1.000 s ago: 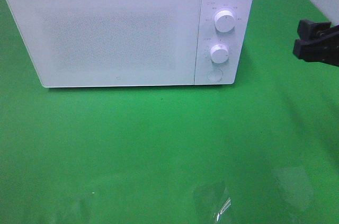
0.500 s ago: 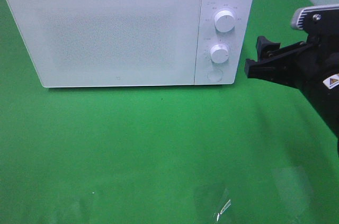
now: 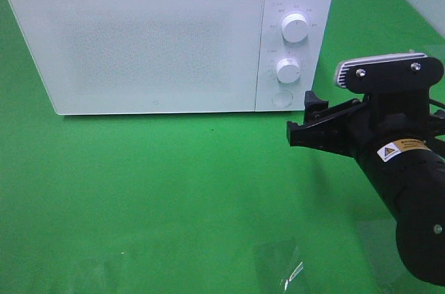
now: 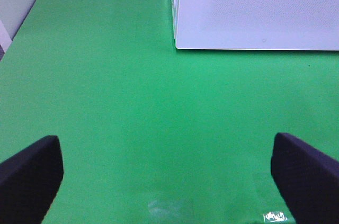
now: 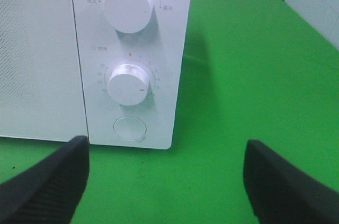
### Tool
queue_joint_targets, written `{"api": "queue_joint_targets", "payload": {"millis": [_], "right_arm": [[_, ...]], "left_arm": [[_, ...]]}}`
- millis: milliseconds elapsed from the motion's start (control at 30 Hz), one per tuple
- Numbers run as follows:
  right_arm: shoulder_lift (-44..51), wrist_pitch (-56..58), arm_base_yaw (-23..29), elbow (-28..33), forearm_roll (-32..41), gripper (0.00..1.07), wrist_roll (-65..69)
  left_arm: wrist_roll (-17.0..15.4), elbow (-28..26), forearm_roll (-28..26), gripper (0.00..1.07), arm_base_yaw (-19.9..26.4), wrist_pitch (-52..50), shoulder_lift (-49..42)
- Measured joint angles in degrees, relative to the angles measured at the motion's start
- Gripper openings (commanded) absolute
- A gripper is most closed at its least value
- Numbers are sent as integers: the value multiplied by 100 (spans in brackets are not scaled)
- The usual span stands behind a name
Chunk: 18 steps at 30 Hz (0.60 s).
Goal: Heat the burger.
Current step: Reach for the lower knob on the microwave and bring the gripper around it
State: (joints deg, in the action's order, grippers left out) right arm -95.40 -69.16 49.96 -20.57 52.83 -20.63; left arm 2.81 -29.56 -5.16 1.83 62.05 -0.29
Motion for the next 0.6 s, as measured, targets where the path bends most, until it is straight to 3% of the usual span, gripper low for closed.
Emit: {"api": "queue_joint_targets", "payload": {"millis": [400, 600], "right_arm": [[-435, -6, 0, -63, 40, 76, 458], [-859, 0, 0, -487, 6, 76, 464]], "left_arm": [[0, 0, 0, 100, 0, 0, 0], [0, 0, 0, 100, 0, 0, 0]]}}
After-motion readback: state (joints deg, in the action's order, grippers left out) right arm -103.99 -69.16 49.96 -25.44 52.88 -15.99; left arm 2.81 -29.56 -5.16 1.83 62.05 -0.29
